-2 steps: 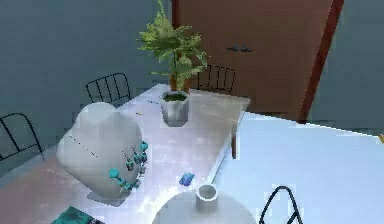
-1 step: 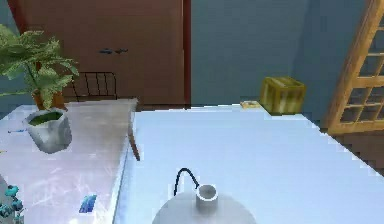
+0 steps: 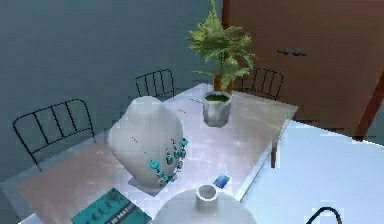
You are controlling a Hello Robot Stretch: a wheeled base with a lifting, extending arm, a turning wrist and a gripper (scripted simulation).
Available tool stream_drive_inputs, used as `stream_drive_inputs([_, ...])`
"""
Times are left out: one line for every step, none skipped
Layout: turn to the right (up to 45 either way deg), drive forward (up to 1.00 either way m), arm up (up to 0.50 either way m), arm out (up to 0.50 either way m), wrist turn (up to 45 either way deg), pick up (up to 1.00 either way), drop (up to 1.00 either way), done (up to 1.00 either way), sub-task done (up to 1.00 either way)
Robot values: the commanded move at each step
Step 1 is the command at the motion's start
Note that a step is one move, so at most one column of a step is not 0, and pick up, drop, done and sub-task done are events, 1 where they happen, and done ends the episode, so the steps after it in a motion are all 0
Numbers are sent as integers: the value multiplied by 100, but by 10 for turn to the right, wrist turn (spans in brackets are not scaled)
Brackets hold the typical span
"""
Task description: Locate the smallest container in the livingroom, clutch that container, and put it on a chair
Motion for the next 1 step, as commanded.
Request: stream_drive_inputs([450,0,0,0,0,0,0,0,0])
